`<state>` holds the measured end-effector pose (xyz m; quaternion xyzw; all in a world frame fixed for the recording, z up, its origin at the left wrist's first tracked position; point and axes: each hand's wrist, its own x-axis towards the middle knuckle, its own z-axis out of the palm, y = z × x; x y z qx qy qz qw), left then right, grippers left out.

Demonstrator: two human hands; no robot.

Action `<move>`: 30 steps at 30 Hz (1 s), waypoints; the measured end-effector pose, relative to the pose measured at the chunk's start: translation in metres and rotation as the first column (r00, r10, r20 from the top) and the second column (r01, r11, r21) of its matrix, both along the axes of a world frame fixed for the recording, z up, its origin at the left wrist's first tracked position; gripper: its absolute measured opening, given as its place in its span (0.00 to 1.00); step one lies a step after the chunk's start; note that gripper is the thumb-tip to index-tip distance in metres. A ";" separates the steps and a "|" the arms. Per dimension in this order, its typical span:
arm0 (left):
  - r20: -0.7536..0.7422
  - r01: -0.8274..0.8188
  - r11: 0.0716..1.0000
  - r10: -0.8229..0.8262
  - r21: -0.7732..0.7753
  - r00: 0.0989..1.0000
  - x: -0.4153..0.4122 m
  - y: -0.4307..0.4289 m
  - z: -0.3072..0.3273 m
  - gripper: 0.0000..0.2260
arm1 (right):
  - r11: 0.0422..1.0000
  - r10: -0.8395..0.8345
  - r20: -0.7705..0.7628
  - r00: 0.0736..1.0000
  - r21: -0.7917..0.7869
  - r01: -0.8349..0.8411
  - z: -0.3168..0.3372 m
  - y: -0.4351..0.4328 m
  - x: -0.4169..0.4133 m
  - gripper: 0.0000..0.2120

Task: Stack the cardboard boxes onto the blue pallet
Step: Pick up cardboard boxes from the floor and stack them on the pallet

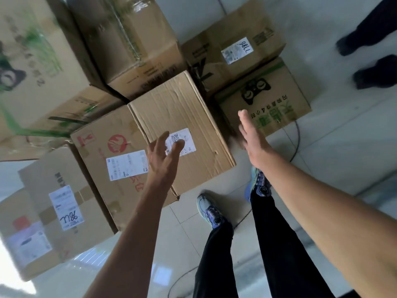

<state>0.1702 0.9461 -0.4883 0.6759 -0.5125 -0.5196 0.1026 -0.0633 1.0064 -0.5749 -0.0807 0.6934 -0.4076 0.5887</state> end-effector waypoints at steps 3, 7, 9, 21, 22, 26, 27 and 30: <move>-0.042 0.180 0.978 -0.185 -0.102 0.982 -0.041 -0.016 0.007 0.33 | 0.994 -0.110 -0.015 0.994 0.007 0.110 0.001 0.004 -0.020 0.38; 0.005 0.358 0.922 -0.361 -0.147 0.933 -0.115 -0.039 -0.006 0.32 | 0.977 -0.208 -0.016 0.978 0.037 0.208 -0.006 0.012 -0.050 0.37; 0.053 0.448 0.883 -0.445 -0.143 0.894 -0.156 -0.049 -0.024 0.32 | 0.968 -0.240 -0.013 0.971 0.070 0.240 -0.015 0.016 -0.067 0.35; 0.264 0.543 0.788 -0.612 0.291 0.746 -0.307 -0.111 -0.243 0.35 | 0.885 -0.426 0.051 0.903 0.232 0.404 -0.153 0.045 -0.154 0.35; 0.279 0.548 0.780 -0.622 0.302 0.732 -0.311 -0.117 -0.258 0.36 | 0.880 -0.433 0.039 0.900 0.233 0.413 -0.166 0.047 -0.159 0.26; 0.315 0.547 0.771 -0.634 0.326 0.706 -0.324 -0.144 -0.304 0.39 | 0.887 -0.435 0.065 0.898 0.206 0.414 -0.198 0.044 -0.172 0.10; 0.325 0.559 0.761 -0.647 0.329 0.690 -0.327 -0.150 -0.312 0.39 | 0.888 -0.433 0.068 0.899 0.202 0.413 -0.204 0.044 -0.173 0.10; 0.357 0.602 0.725 -0.689 0.335 0.631 -0.333 -0.161 -0.334 0.41 | 0.877 -0.450 0.040 0.892 0.205 0.434 -0.219 0.041 -0.176 0.16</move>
